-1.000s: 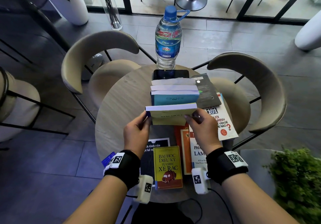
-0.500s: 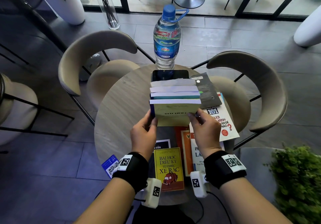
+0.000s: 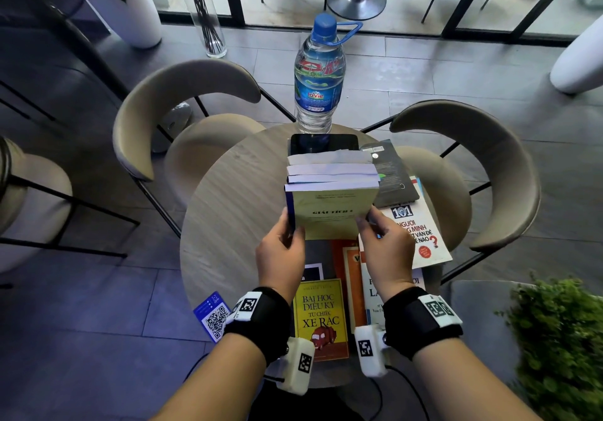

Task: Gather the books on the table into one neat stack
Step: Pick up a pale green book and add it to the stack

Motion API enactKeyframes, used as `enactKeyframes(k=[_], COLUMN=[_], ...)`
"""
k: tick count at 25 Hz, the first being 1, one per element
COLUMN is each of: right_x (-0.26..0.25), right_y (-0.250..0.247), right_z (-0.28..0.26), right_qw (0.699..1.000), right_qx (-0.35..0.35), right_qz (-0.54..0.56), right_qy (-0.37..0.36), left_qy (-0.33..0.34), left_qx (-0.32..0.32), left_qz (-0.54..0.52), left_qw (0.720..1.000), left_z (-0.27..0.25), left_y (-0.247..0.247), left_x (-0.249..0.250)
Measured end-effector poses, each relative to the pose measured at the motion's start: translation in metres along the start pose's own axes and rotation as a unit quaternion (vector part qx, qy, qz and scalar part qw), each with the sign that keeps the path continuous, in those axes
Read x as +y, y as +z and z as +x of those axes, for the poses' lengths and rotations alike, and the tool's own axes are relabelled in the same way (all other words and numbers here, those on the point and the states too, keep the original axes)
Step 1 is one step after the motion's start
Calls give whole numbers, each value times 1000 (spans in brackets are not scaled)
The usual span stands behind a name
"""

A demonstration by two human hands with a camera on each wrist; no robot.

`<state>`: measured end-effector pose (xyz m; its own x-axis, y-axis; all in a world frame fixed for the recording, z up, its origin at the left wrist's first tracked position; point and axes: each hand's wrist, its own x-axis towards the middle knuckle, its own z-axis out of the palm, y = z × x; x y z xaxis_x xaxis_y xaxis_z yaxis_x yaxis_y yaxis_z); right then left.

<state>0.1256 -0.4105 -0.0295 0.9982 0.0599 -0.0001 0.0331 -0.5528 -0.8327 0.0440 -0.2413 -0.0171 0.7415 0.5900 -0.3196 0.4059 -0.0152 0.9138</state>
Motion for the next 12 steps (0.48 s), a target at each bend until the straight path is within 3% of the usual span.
enactKeyframes(k=[6, 12], right_x=[0, 6], right_y=[-1, -1], right_z=[-2, -2], right_qw=[1000, 999], right_qx=[-7, -39], right_qz=[14, 22], right_qy=[1, 26], left_qy=[-3, -26], left_qx=[-22, -95], left_qz=[-3, 51], left_qw=[1000, 994], left_z=[2, 1], left_y=[-4, -18], left_x=[-1, -7])
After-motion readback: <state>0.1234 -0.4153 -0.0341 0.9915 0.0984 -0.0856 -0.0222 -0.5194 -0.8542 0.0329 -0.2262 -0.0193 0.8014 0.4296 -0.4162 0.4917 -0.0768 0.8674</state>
